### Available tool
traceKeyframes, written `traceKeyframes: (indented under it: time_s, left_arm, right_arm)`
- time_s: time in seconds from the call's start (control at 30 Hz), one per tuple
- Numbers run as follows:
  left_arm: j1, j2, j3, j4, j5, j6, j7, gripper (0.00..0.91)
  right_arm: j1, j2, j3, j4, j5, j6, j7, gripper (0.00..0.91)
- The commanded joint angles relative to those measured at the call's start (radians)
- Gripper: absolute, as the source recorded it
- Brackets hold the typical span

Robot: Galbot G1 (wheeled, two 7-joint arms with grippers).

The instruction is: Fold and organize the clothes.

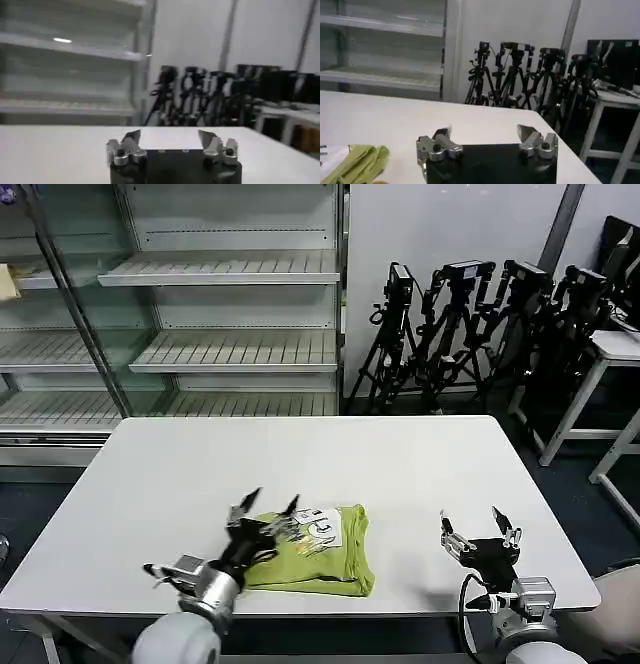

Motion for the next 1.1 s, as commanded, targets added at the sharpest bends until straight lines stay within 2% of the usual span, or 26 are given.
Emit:
traceKeyframes:
  time_s: [0.03, 0.1, 0.23, 0.47, 0.5, 0.53, 1.1]
  left_arm:
    - [0.052, -0.067, -0.197, 0.059, -0.019, 0.107, 0.006, 0.907]
    - [0.041, -0.114, -0.184, 0.091, 0.048, 0.117, 0.003, 0.907]
    - [0.05, -0.163, -0.171, 0.088, 0.08, 0.141, 0.02, 0.907]
    - [0.07, -0.182, -0.161, 0.114, 0.134, 0.139, 0.057, 0.907]
    - [0.072, -0.182, -0.161, 0.113, 0.134, 0.138, 0.061, 0.484]
    - [0.078, -0.182, -0.161, 0.11, 0.132, 0.135, 0.081, 0.01]
    - [0.107, -0.185, -0.123, 0.128, 0.077, 0.12, 0.109, 0.02]
  right_arm:
    - [0.02, -0.001, -0.009, -0.017, -0.001, 0.001, 0.0, 0.907]
    - [0.02, 0.001, -0.008, -0.021, -0.002, 0.003, 0.0, 0.907]
    - [0.019, 0.001, -0.006, -0.019, -0.001, 0.004, -0.001, 0.907]
    - [0.032, 0.004, -0.013, -0.022, -0.002, 0.004, -0.002, 0.907]
    - [0.032, 0.004, -0.013, -0.023, -0.002, 0.004, -0.002, 0.907]
    - [0.033, 0.003, -0.013, -0.024, -0.002, 0.004, -0.002, 0.907]
    - [0.042, 0.005, -0.008, -0.03, 0.0, 0.006, -0.003, 0.907]
